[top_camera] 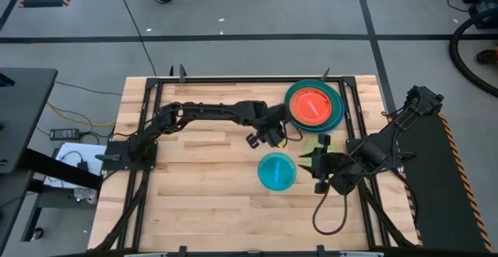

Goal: Stack plastic plates
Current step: Stack the light blue plate on top of the pink plate

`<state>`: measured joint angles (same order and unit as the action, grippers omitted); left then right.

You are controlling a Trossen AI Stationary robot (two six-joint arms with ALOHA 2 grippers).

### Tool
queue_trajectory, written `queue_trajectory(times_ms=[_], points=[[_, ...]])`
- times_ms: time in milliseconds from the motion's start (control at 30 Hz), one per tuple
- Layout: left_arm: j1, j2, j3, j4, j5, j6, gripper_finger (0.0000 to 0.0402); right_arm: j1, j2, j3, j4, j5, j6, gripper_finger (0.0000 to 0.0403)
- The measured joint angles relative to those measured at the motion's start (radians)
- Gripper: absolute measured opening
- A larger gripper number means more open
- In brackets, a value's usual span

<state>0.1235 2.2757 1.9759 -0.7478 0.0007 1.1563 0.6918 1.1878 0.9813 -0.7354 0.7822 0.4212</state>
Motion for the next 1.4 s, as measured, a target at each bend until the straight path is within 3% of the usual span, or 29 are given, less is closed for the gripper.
queue_trajectory(times_ms=[100, 200, 433, 700, 1033, 1267, 1400], points=[[-0.031, 0.000, 0.000, -0.002, -0.037, -0.002, 0.0142, -0.001, -0.016, 0.000, 0.001, -0.102, -0.026, 0.0135], [-0.067, 0.000, 0.000, -0.014, -0.043, -0.112, 0.0142, -0.008, -0.028, 0.000, 0.002, -0.170, -0.024, 0.0135], [-0.170, 0.000, -0.013, -0.162, -0.047, -0.302, 0.0142, -0.007, -0.030, 0.000, -0.001, -0.177, 0.003, 0.0135], [-0.297, 0.000, -0.044, -0.239, -0.169, -0.388, 0.0142, 0.001, -0.030, -0.028, 0.005, -0.161, 0.046, 0.0135], [-0.414, 0.000, -0.152, -0.119, -0.396, -0.445, 0.0141, 0.001, -0.030, -0.084, 0.058, -0.110, 0.081, 0.0135], [-0.464, -0.003, -0.264, 0.010, -0.457, -0.401, 0.0141, 0.001, -0.029, -0.090, 0.105, -0.097, 0.084, 0.0135], [-0.483, -0.005, -0.299, 0.082, -0.547, -0.337, 0.0141, 0.001, -0.029, -0.090, 0.121, -0.093, 0.084, 0.0135]])
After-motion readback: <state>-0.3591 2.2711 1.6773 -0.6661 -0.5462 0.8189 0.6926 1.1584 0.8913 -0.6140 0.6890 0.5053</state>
